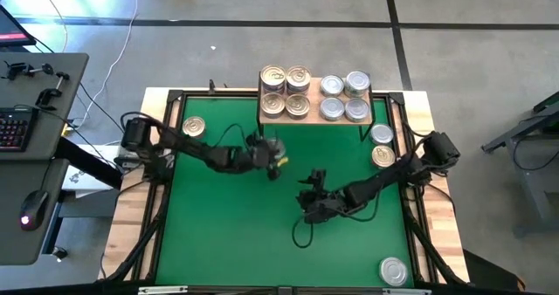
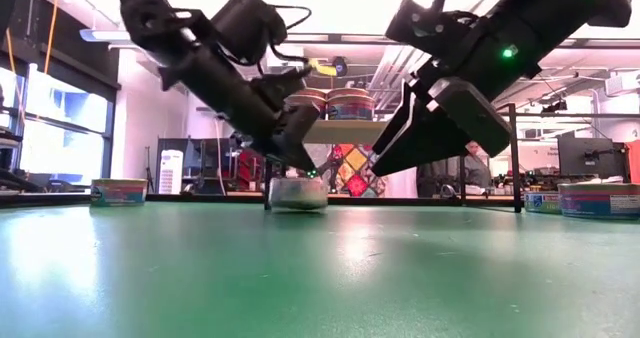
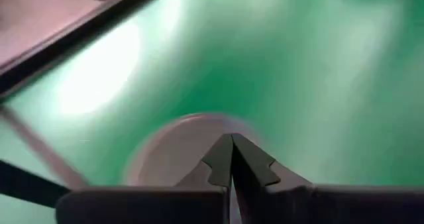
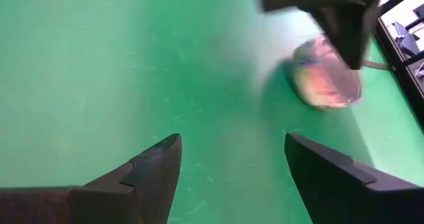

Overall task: Stack canned seafood by type on shelf
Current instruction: Stack the green tuna can on top of the green tuna can on the shelf

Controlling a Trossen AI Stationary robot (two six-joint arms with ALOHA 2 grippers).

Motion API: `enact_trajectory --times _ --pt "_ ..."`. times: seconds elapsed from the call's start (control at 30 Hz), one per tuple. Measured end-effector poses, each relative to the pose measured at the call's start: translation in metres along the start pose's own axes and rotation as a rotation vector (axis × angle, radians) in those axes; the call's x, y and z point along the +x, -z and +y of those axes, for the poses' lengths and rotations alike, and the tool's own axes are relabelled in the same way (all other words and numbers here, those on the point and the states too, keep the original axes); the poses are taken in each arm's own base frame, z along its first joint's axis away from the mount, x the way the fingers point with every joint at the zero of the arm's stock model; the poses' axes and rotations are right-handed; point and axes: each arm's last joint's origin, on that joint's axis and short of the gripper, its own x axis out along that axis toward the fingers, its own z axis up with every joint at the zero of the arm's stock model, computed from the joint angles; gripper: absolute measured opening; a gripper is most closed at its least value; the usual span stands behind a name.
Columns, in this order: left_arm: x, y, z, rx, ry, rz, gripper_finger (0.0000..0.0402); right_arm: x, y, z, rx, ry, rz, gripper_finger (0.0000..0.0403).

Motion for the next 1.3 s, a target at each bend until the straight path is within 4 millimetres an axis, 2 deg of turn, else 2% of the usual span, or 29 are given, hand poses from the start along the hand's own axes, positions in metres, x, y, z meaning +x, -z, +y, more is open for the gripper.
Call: enact_trajectory --times 0.1,0.17,0.3,0.47,0.63,0.77,0.87,1.0,1.3 --pt "0.009 -0.001 0.018 -0.027 -0.037 0.020 0.0000 -0.002 0.000 0.003 -0.006 -0.007 -0.004 0.0263" --pt "0.013 0.001 0.025 -0.036 0.003 0.059 0.0000 -0.004 0.000 0.005 -0.010 -0.012 -0.008 0.0263" --pt "0.015 0.009 0.026 -0.044 0.143 0.128 0.0000 -0.006 0.001 0.008 0.003 -0.020 -0.011 0.0263" --pt "0.004 0.017 0.005 -0.031 0.339 0.181 0.0000 -0.010 0.002 0.013 -0.010 -0.033 -0.017 0.0263" --pt "-0.018 0.023 -0.031 0.006 0.531 0.191 0.0000 -0.012 0.002 0.015 -0.015 -0.020 -0.023 0.0263" --pt "-0.035 0.018 -0.054 0.015 0.501 0.122 0.0000 -0.012 0.002 0.014 -0.015 -0.017 -0.022 0.0263" --pt "-0.040 0.010 -0.058 0.002 0.398 0.035 0.0000 -0.012 0.002 0.014 -0.016 -0.018 -0.022 0.0263" --pt "-0.031 0.014 -0.049 0.004 0.315 0.063 0.0000 -0.012 0.002 0.014 -0.017 -0.018 -0.021 0.0263" --pt "-0.007 0.029 -0.046 0.010 0.356 0.143 0.0000 -0.012 0.002 0.014 -0.016 -0.019 -0.021 0.0263"
